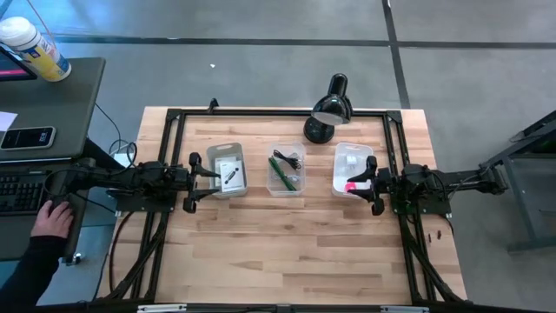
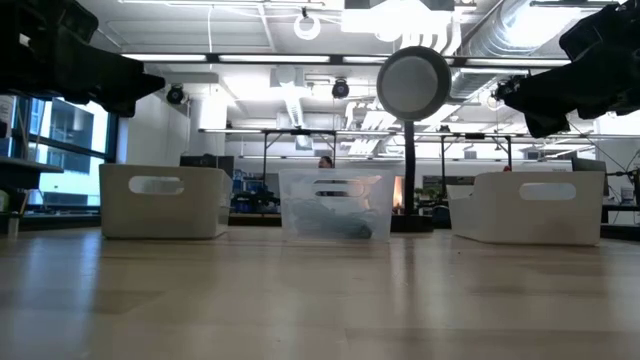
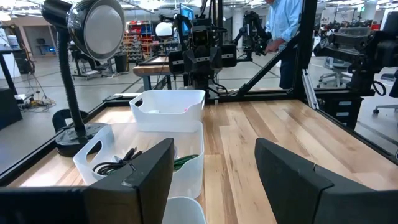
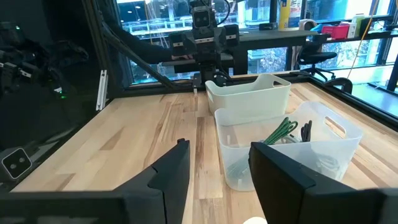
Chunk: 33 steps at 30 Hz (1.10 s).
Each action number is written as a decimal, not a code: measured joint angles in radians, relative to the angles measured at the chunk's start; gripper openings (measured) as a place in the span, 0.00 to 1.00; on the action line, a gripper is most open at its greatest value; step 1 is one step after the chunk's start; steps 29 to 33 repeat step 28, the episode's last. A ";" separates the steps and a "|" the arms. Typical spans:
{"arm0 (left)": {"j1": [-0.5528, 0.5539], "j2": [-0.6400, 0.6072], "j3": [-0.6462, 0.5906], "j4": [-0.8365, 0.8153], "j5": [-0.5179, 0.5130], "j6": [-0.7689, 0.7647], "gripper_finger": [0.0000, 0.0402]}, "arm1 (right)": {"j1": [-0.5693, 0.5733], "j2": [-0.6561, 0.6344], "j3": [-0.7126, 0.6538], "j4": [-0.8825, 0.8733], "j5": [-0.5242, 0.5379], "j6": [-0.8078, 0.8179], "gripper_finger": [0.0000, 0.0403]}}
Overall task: Pick and place items into bin
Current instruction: Return to Home Position
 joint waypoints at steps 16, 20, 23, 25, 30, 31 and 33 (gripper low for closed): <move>0.000 0.000 0.000 0.000 0.000 0.000 0.53 | 0.000 0.000 0.000 0.000 0.000 0.000 0.40; 0.000 0.000 0.000 0.000 0.000 0.000 0.53 | 0.000 0.000 0.000 0.000 0.000 0.000 0.39; 0.000 0.000 0.000 0.000 0.000 0.000 0.53 | 0.000 0.000 0.000 0.000 0.000 0.000 0.38; 0.000 0.000 0.000 0.000 0.000 0.000 0.53 | 0.000 0.000 0.000 0.000 0.000 0.000 0.38; 0.000 0.000 0.000 0.000 0.000 0.000 0.53 | 0.000 0.000 0.000 0.000 0.000 0.000 0.39; 0.000 0.000 0.000 0.000 0.000 0.000 0.53 | 0.000 0.000 0.000 0.000 0.000 0.000 0.39; 0.000 0.000 0.000 0.000 0.000 0.000 0.53 | 0.000 0.000 0.000 0.000 0.000 0.000 0.39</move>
